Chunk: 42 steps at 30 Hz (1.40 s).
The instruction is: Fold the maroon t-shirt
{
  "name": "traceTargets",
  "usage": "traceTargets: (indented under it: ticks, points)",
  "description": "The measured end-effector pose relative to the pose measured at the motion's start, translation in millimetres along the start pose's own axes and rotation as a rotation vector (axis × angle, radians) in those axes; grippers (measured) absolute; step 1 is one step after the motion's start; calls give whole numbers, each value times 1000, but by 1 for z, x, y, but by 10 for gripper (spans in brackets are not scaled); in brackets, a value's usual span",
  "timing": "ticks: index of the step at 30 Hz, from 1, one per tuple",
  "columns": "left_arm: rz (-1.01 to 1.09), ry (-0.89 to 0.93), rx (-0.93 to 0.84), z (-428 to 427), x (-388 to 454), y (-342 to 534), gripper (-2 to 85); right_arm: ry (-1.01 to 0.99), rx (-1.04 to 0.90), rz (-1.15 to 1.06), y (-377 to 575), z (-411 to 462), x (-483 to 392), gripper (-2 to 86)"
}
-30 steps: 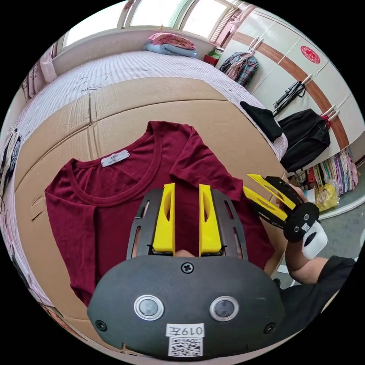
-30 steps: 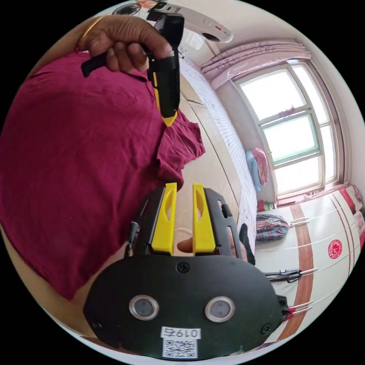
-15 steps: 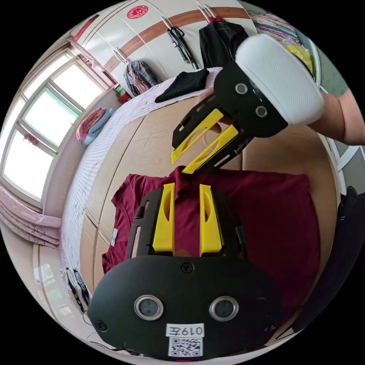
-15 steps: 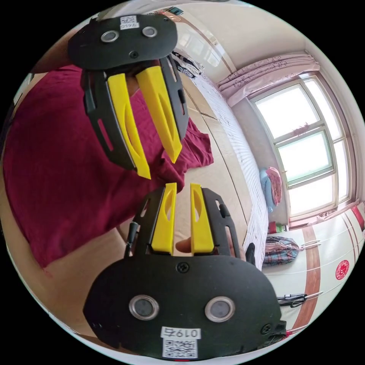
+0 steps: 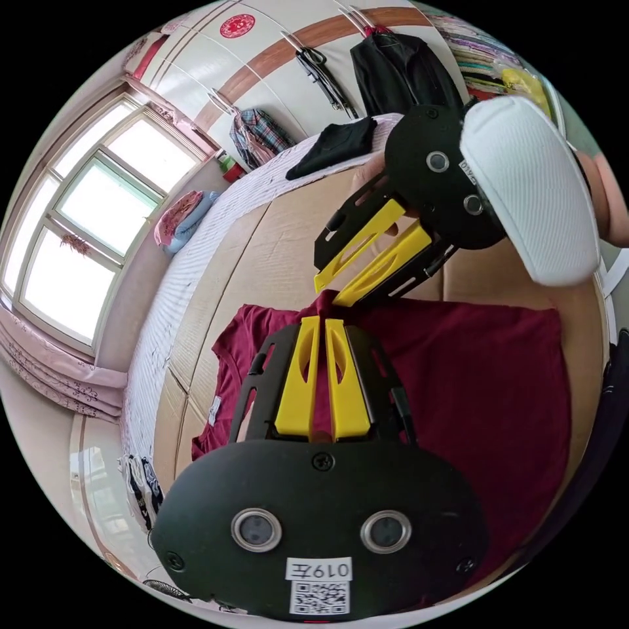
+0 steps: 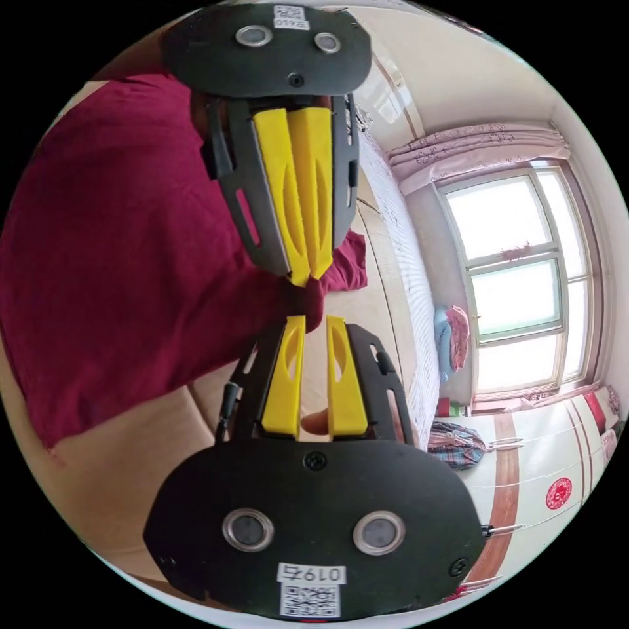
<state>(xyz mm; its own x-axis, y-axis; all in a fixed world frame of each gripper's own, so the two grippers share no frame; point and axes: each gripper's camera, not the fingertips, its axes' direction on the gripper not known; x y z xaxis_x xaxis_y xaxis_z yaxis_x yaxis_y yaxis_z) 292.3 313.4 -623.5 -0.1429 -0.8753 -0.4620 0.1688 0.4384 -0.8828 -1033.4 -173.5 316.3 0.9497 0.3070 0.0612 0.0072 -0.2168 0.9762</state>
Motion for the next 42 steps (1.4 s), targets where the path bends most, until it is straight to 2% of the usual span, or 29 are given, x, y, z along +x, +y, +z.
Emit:
traceTargets:
  ticks: [12, 21, 28, 32, 36, 42]
  points:
    - [21, 2, 15, -15, 23, -9, 12, 43, 15, -31, -15, -6, -13, 42]
    - [33, 39, -20, -7, 36, -15, 10, 214, -131, -172, -31, -1, -56, 9]
    - [-16, 62, -11, -3, 27, -15, 9, 273, -143, -163, -34, -6, -57, 2]
    - [-68, 102, 5, 0, 15, -12, 8, 194, -158, -61, -33, -6, -46, 0]
    - [-10, 62, -33, 10, 18, -12, 8, 127, -176, 11, -32, -4, -33, 0]
    - [-23, 83, -30, 20, 0, -10, 10, 244, -175, -90, -30, 3, -40, -3]
